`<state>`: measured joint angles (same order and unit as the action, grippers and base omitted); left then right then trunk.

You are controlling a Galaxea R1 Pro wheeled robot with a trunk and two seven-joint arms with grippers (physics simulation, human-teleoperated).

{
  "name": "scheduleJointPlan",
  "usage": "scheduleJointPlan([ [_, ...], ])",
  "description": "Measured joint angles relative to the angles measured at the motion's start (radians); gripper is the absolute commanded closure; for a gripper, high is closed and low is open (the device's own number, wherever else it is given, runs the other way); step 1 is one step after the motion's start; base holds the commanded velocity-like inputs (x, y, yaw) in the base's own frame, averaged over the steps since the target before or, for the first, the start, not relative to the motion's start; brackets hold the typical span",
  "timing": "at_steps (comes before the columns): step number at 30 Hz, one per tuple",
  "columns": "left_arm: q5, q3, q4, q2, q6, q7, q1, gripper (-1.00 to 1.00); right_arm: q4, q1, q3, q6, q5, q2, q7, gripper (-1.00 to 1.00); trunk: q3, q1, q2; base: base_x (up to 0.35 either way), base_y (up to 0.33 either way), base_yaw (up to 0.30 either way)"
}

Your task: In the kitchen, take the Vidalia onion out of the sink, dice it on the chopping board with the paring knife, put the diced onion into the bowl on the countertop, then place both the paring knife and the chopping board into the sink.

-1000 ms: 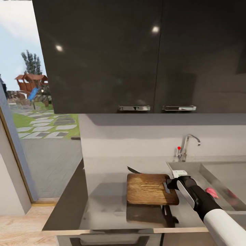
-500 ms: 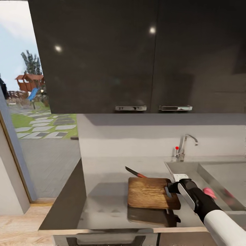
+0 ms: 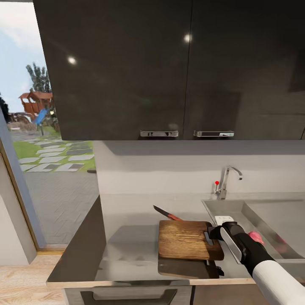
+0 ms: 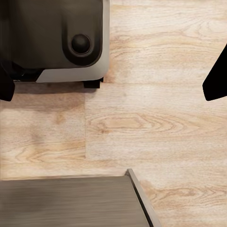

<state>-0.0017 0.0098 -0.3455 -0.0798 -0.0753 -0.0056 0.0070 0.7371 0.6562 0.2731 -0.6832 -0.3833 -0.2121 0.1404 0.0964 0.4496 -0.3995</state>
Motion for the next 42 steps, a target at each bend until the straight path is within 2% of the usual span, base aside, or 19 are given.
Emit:
scheduleJointPlan([
  [9,0.0,0.0,0.0,0.0,0.0,0.0,0.0,-1.0,-0.035,0.0,0.004,0.001,0.002,0.003,0.001,1.0,0.0,0.0,0.0,0.0,0.0,0.0],
  [14,0.0,0.0,0.0,0.0,0.0,0.0,0.0,-1.0,-0.066,0.0,0.005,0.005,0.003,0.024,0.002,1.0,0.0,0.0,0.0,0.0,0.0,0.0],
  [18,0.0,0.0,0.0,0.0,0.0,0.0,0.0,-1.0,-0.073,0.0,0.005,0.006,0.003,0.031,0.002,1.0,0.0,0.0,0.0,0.0,0.0,0.0],
  [35,0.0,0.0,0.0,0.0,0.0,0.0,0.0,-1.0,-0.074,0.0,0.01,0.006,0.003,0.032,0.002,1.0,0.0,0.0,0.0,0.0,-0.001,0.0],
  [42,0.0,0.0,0.0,0.0,0.0,0.0,0.0,-1.0,-0.074,0.0,0.046,0.006,0.001,0.032,0.0,1.0,0.0,0.0,0.0,0.086,-0.125,0.0],
])
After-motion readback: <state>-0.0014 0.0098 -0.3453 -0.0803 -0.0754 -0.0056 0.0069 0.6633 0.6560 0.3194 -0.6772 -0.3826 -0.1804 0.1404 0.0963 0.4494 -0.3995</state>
